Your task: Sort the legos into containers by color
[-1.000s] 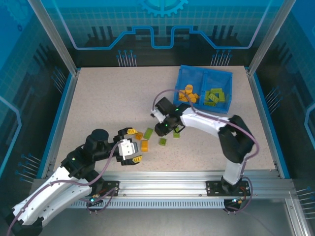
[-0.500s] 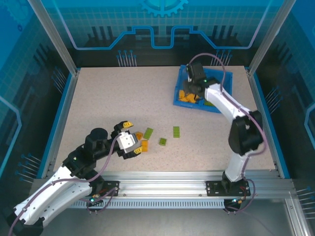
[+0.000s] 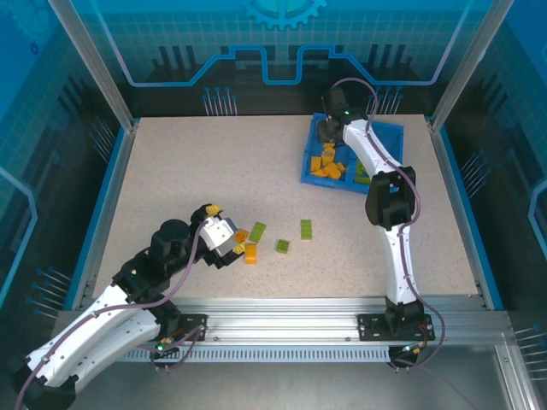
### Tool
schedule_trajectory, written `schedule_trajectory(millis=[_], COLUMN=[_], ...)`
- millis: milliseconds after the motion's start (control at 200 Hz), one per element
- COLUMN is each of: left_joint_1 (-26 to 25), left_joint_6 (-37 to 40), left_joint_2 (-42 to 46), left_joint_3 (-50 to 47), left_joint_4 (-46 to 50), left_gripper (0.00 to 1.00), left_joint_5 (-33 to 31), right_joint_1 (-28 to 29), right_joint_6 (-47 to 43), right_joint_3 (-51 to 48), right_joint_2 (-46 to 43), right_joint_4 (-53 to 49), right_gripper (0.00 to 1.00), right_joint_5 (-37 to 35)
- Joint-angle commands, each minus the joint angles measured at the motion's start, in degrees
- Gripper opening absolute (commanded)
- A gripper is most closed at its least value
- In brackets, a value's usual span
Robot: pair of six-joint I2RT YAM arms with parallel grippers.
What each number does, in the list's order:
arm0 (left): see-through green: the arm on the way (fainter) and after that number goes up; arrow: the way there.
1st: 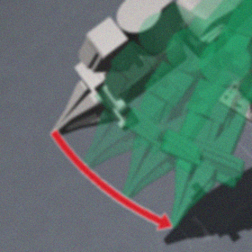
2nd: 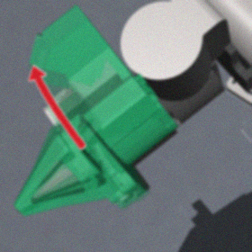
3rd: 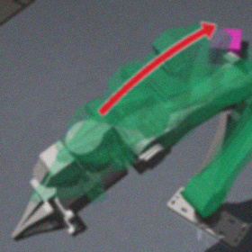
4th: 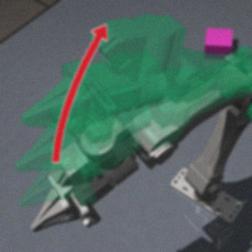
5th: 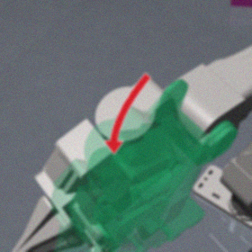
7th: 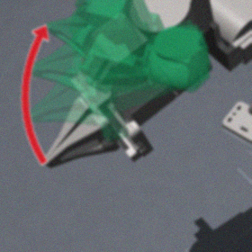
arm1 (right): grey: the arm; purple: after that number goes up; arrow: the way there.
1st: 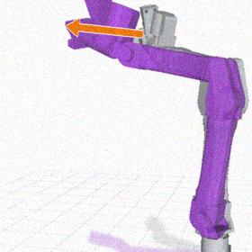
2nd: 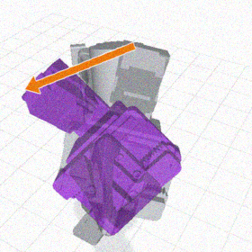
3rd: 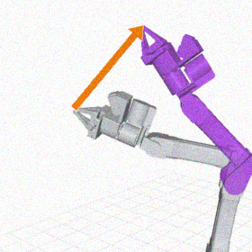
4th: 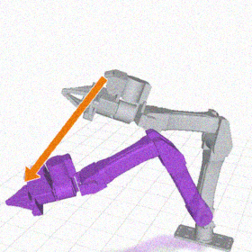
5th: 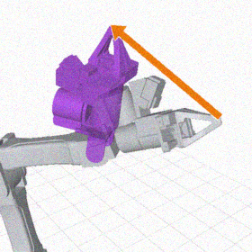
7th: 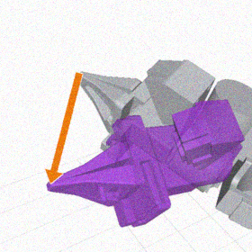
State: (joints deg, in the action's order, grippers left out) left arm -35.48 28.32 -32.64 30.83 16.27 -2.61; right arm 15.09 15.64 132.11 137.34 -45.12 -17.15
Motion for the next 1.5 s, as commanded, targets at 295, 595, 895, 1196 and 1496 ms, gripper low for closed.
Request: schedule_trajectory(millis=[295,595,895,1196,1496], left_joint_1=[6.97,10.17,10.1,9.81,7.75], left_joint_6=[-14.79,-44.01,-58.08,-53.16,-50.78], left_joint_2=[-5.14,-17.31,-30.46,-44.27,-52.09], left_joint_3=[3.71,12.74,10.94,12.3,15.11], left_joint_4=[-2.27,4.93,4.32,2.08,2.8], left_gripper=[0.99,0.99,0.98,0.82,0.72], left_joint_5=[-2.38,-4.68,-4.77,-0.17,-0.19], right_joint_1=[1.54,11.43,23.04,29.34,29.34], right_joint_6=[1.48,-0.08,3.4,5.99,5.7], right_joint_3=[-24.38,-50.86,-69.89,-72.15,-68.56], right_joint_2=[-30.44,-55.13,-64.84,-65.31,-61.19], right_joint_4=[2.33,7.53,11.37,10.23,8.42], right_gripper=[0.57,0.77,0.96,1.0,1.0], right_joint_5=[17.7,31.75,44.02,34.31,30.45])
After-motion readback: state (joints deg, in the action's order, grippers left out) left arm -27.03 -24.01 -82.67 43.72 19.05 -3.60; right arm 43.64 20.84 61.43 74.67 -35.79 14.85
